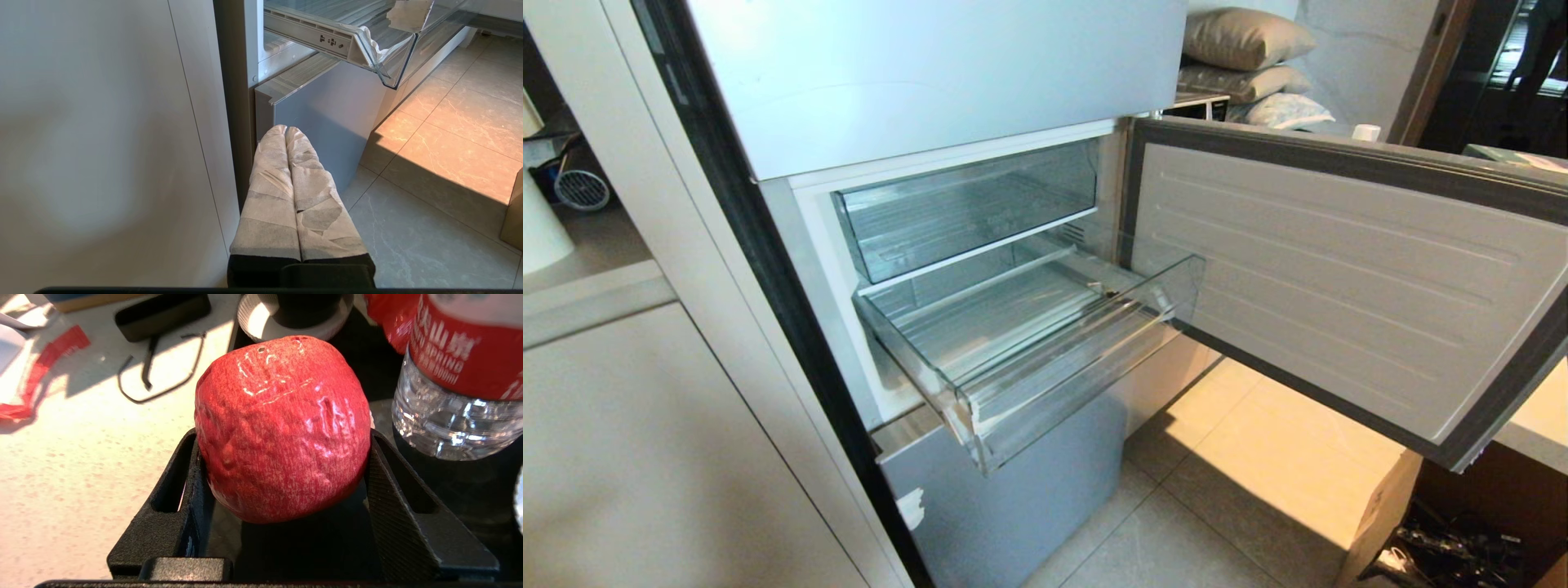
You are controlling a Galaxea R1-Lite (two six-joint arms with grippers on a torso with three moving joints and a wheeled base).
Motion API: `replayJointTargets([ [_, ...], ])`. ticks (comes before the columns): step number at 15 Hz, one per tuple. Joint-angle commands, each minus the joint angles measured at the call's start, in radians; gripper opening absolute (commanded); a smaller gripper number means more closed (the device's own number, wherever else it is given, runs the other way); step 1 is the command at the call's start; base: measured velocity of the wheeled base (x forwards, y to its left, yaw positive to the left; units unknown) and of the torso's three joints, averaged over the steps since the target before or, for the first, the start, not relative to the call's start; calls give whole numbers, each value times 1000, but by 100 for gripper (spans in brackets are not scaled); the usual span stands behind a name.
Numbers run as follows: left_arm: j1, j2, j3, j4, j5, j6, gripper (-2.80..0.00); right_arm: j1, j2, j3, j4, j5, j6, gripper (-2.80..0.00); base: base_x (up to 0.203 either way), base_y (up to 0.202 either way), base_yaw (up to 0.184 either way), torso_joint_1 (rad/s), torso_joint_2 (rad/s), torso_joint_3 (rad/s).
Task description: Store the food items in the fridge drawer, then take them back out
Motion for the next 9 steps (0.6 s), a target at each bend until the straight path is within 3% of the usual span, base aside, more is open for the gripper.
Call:
replayJointTargets([
  [1, 0, 0, 2, 0, 0, 0, -280, -1, 11, -5, -3, 4, 1, -280, 0, 0, 0, 0, 0, 0],
  [4, 0, 0, 2, -1, 0, 0, -280, -1, 14, -7, -4, 4, 1, -280, 0, 0, 0, 0, 0, 0],
  [5, 0, 1, 2, -1, 0, 0, -280, -1, 20, -7, -6, 4, 0, 0, 0, 0, 0, 0, 0, 0],
  [9, 0, 1, 2, 0, 0, 0, -280, -1, 21, -9, -8, 4, -2, 0, 0, 0, 0, 0, 0, 0],
])
